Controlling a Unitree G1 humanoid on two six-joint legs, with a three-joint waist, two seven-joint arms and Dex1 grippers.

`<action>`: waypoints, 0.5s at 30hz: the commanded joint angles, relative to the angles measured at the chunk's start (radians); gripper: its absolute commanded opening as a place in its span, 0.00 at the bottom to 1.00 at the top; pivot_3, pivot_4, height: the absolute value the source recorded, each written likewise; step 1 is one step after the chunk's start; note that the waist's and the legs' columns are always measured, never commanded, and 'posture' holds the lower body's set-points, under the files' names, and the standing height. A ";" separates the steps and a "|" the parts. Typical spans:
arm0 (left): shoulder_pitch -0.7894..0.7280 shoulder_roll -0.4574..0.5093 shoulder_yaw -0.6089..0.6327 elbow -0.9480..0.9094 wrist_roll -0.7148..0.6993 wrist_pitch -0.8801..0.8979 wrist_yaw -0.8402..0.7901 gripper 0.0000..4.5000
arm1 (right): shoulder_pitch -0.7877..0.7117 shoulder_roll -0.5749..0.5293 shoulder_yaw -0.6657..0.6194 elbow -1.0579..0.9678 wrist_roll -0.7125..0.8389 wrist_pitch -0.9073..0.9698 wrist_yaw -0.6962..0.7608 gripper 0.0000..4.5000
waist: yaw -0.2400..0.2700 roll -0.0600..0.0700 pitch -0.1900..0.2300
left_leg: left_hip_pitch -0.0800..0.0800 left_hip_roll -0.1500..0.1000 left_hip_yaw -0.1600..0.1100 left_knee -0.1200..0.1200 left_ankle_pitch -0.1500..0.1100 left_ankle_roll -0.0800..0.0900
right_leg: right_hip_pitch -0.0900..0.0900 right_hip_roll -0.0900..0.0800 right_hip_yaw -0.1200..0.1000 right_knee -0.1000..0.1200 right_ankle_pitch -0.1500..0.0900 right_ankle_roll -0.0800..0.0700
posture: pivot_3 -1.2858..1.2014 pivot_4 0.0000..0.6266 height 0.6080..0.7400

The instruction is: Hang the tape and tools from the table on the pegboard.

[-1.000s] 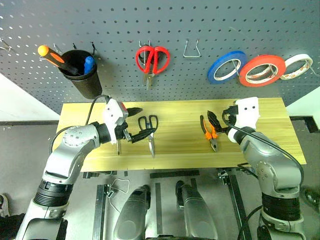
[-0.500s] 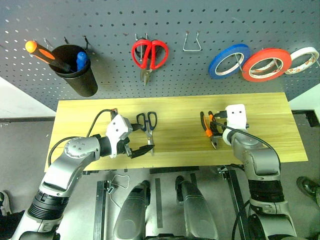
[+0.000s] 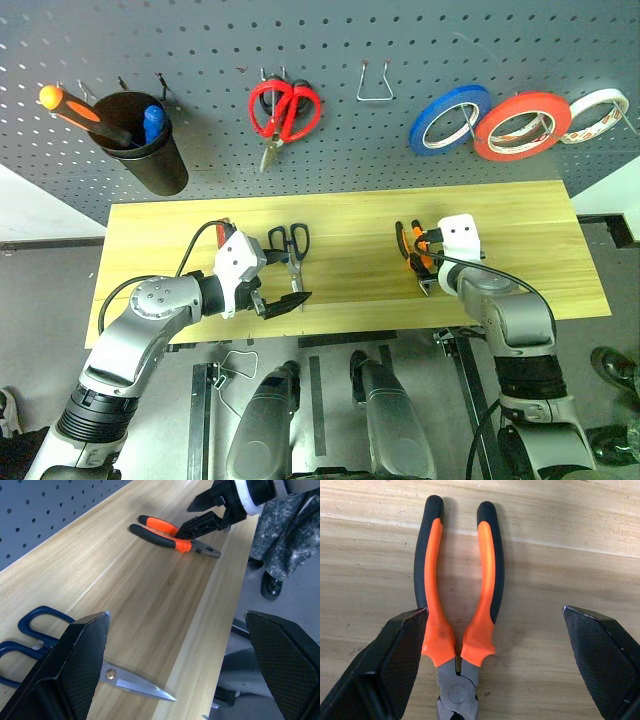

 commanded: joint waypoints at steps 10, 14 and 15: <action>0.026 -0.001 0.006 -0.055 -0.011 0.006 0.013 1.00 | -0.015 0.004 0.005 0.044 -0.014 -0.008 0.039 1.00 | 0.001 0.000 0.012 | 0.000 0.000 0.000 0.000 0.000 0.000 | 0.000 0.000 0.000 0.000 0.000 0.000 | 0.55 0.73 1.00; 0.031 0.001 0.007 -0.061 -0.013 0.010 0.016 1.00 | -0.020 0.004 0.014 0.053 -0.016 -0.007 0.048 1.00 | 0.001 -0.001 0.017 | 0.000 0.000 0.000 0.000 0.000 -0.001 | 0.000 0.000 0.000 0.000 0.000 0.000 | 0.55 0.73 1.00; 0.031 0.001 0.008 -0.061 -0.014 0.010 0.017 1.00 | -0.022 0.004 0.016 0.057 -0.018 -0.008 0.049 1.00 | 0.000 -0.001 0.017 | 0.000 0.000 0.000 0.000 0.000 -0.001 | 0.000 0.000 0.000 0.000 0.000 0.000 | 0.55 0.73 1.00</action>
